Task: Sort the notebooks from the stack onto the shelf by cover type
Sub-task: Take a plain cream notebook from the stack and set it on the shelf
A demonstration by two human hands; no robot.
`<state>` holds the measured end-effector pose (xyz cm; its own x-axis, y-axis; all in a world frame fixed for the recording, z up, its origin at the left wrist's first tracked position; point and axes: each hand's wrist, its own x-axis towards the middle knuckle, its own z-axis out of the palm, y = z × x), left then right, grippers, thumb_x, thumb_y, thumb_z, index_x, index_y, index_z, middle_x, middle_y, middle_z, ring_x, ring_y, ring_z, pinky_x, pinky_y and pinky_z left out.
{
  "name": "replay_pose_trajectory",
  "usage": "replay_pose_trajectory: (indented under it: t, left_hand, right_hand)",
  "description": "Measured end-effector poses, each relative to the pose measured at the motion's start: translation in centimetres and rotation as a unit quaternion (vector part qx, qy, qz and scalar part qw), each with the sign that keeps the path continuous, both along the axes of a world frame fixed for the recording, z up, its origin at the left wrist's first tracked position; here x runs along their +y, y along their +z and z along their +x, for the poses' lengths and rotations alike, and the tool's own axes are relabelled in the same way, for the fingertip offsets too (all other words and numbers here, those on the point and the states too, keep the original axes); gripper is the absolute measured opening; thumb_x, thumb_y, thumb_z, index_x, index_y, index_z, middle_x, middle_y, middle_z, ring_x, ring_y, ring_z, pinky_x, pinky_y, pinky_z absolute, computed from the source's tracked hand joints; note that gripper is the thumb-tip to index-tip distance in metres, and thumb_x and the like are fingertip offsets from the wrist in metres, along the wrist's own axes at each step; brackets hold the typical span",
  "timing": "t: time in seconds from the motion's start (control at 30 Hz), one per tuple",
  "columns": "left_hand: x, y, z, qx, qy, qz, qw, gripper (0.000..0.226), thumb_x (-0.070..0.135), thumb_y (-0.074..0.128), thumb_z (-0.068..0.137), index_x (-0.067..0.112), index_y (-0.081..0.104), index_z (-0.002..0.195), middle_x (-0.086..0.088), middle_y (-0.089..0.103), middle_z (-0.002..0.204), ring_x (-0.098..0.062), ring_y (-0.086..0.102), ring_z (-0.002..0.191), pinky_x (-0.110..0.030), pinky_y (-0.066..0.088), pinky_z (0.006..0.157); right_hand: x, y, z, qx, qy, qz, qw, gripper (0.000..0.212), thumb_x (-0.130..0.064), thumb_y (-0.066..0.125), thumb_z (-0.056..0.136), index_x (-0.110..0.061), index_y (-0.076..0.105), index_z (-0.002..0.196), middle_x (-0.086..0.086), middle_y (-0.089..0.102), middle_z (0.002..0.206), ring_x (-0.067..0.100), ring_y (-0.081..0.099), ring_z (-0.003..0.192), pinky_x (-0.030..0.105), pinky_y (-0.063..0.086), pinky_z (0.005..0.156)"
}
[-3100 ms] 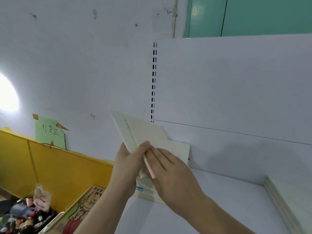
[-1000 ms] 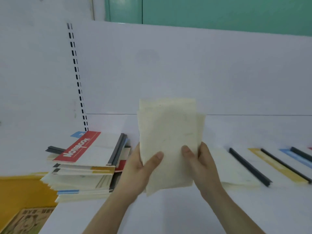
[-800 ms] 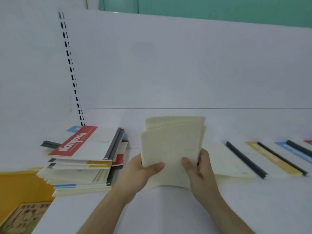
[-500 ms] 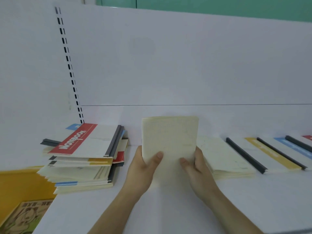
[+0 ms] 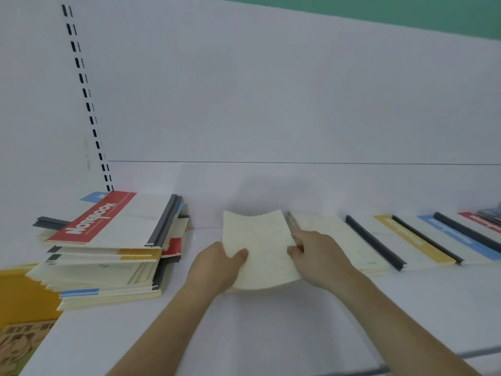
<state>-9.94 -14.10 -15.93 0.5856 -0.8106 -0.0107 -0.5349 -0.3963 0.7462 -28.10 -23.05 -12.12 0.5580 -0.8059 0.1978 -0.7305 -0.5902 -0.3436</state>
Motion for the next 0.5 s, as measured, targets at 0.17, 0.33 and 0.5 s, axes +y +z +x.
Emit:
replay_pose_trajectory:
  t: [0.17,0.33,0.5]
  left_hand:
    - [-2.1,-0.7,-0.5,-0.079,0.025,0.054,0.995,0.049,0.055,0.050,0.096,0.011,0.059,0.117,0.001,0.060,0.101,-0.018,0.057,0.090,-0.028,0.043,0.072]
    - [-3.4,-0.3,-1.2,-0.232,0.019,0.159,0.959,0.053,0.059,0.040,0.098,0.014,0.059,0.117,-0.003,0.066,0.114,-0.022,0.063,0.103,-0.029,0.045,0.077]
    - [-4.0,0.0,-1.8,-0.292,0.027,0.213,0.932,0.062,0.067,0.035,0.096,0.013,0.060,0.114,-0.008,0.056,0.117,-0.026,0.060,0.105,-0.033,0.045,0.083]
  right_hand:
    - [-2.2,0.0,0.8,0.070,0.003,0.005,0.998,0.011,-0.026,0.045,0.098,-0.017,0.049,0.092,0.008,0.063,0.107,0.028,0.058,0.100,0.030,0.038,0.073]
    - [-4.0,-0.6,1.6,0.137,0.010,-0.014,0.990,0.020,-0.020,0.050,0.094,-0.011,0.059,0.109,0.010,0.064,0.110,0.028,0.061,0.100,0.030,0.043,0.072]
    - [-4.6,-1.1,1.6,0.178,0.042,-0.075,0.980,0.022,-0.022,0.049,0.095,-0.013,0.061,0.111,0.008,0.063,0.112,0.028,0.062,0.103,0.029,0.038,0.071]
